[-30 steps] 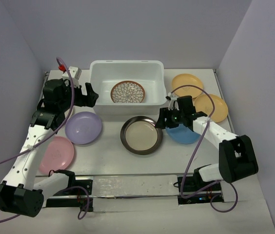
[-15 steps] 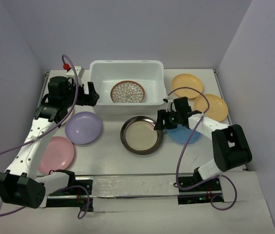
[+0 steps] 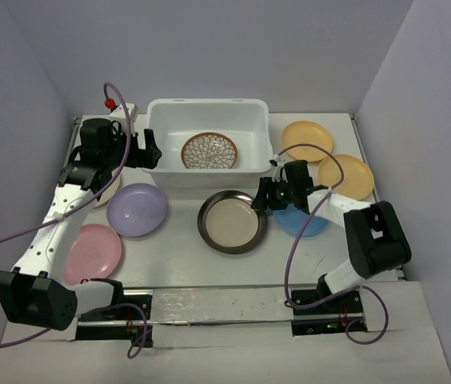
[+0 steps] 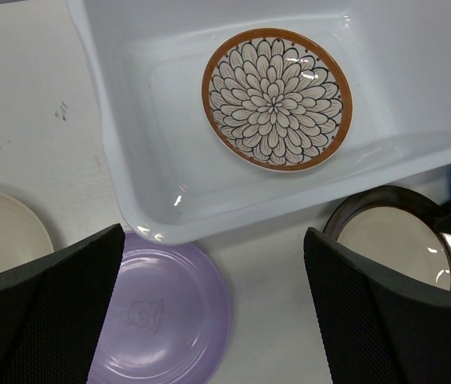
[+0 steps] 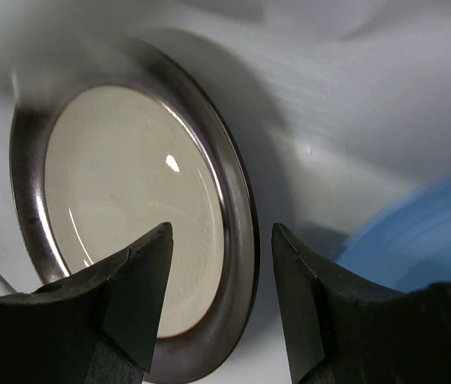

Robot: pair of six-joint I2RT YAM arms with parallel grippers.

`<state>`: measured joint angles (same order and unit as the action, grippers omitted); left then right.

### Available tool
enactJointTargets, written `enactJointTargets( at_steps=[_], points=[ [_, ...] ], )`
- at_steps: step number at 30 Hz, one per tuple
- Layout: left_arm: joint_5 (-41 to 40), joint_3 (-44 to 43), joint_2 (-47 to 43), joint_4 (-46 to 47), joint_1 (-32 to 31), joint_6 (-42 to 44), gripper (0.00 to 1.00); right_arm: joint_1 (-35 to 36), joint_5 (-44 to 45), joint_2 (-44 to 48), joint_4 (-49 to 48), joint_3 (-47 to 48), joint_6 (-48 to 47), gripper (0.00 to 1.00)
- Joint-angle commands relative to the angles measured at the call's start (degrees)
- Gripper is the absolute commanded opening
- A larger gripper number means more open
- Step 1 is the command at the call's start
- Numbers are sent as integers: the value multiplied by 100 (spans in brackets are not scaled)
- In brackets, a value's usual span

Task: Place the plates into the plastic bin on the countertop

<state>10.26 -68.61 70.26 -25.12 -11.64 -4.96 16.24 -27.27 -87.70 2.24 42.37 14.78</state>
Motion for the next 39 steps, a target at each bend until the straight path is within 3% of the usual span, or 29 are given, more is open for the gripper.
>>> enactJointTargets(
  at_steps=[1,8,21,30,39],
  points=[
    [68,-293,14,-49,78,109,99,88,179,474,-400,-404,344,60],
    [213,-281,-30,-68,118,65,99,133,696,1069,-400,-898,520,60],
    [237,-114,-329,-151,118,-84,99,148,702,995,-215,-1117,1263,55],
    [406,243,-556,-48,136,-6,99,142,632,1231,-1030,-1711,2023,55],
    [400,663,-816,131,153,-241,99,134,-45,314,-2308,-1829,2328,46]
  ],
)
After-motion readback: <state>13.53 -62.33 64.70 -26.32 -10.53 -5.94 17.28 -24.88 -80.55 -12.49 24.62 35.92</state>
